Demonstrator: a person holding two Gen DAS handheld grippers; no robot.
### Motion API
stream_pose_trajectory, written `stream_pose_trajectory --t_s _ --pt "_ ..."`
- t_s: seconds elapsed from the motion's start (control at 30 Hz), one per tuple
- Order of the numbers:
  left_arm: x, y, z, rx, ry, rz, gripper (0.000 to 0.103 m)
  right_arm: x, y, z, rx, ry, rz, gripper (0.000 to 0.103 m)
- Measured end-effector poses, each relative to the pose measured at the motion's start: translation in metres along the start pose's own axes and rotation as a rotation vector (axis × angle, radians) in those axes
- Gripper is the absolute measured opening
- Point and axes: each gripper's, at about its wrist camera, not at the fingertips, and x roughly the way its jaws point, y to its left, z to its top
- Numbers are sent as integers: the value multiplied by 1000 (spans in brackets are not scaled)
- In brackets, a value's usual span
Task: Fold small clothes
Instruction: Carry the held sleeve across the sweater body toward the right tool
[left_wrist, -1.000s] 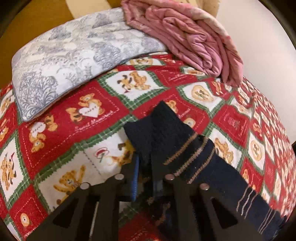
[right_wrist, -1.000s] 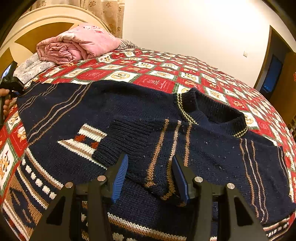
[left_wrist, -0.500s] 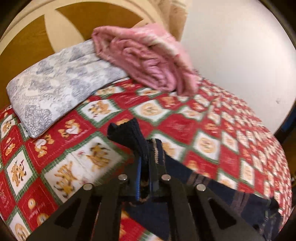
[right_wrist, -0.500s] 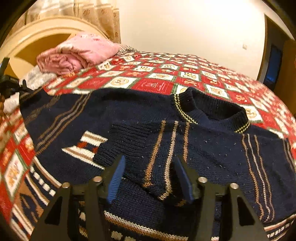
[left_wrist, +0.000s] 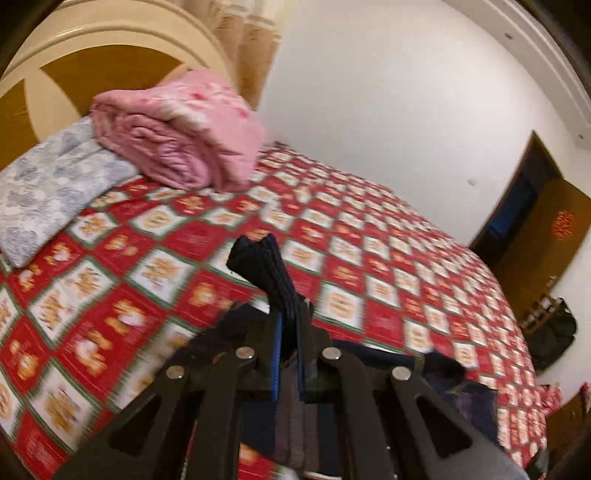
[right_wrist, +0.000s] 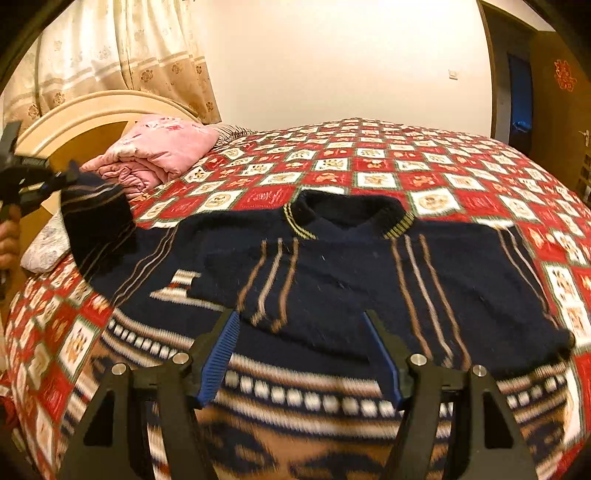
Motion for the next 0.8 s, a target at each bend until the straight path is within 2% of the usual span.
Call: stream_pose_trajectory --t_s 0.23,0.37,0.47,0.7,0.8 --pt "11 -80 -37 10 64 -135 7 -24 -11 -33 -17 55 40 70" --pt "29 -126 -69 19 127 -205 7 -31 -25 -46 -11 69 54 70" --pt "44 -153 -93 32 174 -237 6 -34 -42 -52 32 76 49 70" --pt "69 -203 -146 103 256 -254 7 -33 -78 -58 163 94 45 70" --pt "72 -217 -162 180 298 -266 15 -31 -87 -59 208 101 56 70"
